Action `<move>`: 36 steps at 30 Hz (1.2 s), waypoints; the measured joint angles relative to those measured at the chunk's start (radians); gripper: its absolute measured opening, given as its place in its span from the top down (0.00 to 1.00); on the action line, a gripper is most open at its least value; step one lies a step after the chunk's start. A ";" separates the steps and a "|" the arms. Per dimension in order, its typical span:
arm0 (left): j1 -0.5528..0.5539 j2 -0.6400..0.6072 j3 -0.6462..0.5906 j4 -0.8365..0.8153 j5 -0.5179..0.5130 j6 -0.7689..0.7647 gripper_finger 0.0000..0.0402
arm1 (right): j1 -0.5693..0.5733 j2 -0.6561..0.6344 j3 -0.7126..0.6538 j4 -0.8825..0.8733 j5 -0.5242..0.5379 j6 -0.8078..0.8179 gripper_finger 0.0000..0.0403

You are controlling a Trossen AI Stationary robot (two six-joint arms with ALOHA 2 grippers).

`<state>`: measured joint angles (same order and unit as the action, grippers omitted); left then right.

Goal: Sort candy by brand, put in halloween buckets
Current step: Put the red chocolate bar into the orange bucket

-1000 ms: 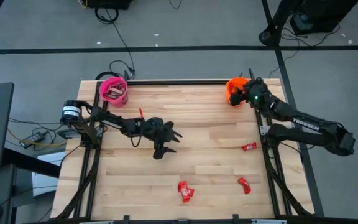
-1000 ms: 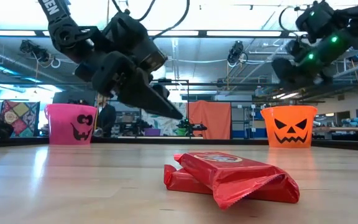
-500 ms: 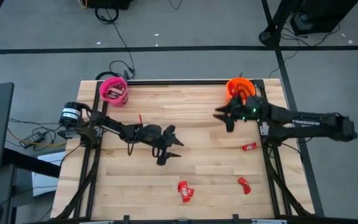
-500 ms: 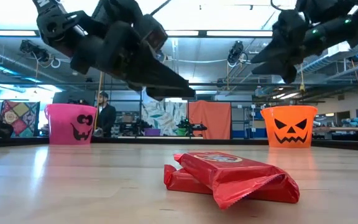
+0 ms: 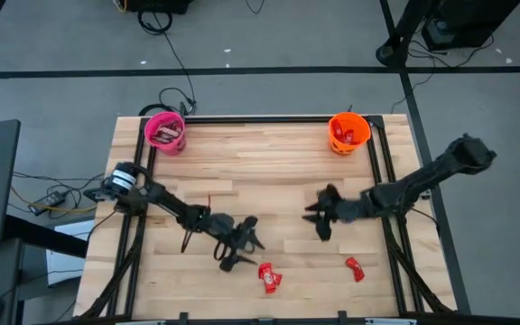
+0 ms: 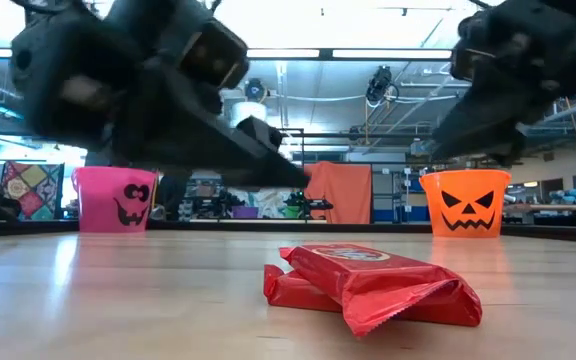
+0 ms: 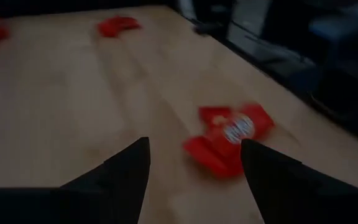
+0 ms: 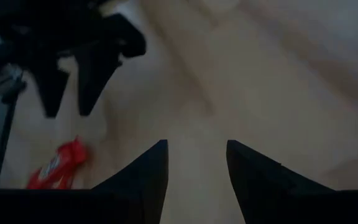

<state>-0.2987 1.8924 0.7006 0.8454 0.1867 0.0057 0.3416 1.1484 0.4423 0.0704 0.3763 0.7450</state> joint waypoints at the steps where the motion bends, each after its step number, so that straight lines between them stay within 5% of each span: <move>1: -0.016 0.016 0.001 0.008 0.002 0.029 0.37 | 0.037 0.035 0.000 0.024 0.022 0.015 0.57; 5: -0.062 0.068 0.033 0.052 -0.050 0.093 0.37 | 0.136 0.149 0.000 0.162 0.043 0.039 0.57; 11: -0.067 0.156 0.160 -0.044 -0.057 -0.005 0.37 | 0.222 0.258 0.000 0.353 0.042 0.042 0.57; 20: -0.070 0.199 0.301 -0.313 0.080 0.048 0.37 | 0.288 0.281 -0.001 0.383 0.030 0.067 0.57; 25: -0.071 0.201 0.333 -0.400 0.073 0.073 0.37 | 0.315 0.282 0.000 0.424 0.034 0.066 0.57; 36: -0.072 0.200 0.333 -0.392 0.003 0.033 0.62 | 0.335 0.286 0.000 0.423 0.075 0.065 0.57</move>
<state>-0.3706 2.0922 1.0336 0.4538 0.1902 0.0382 0.6765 1.4342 0.4419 0.4934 0.4515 0.8097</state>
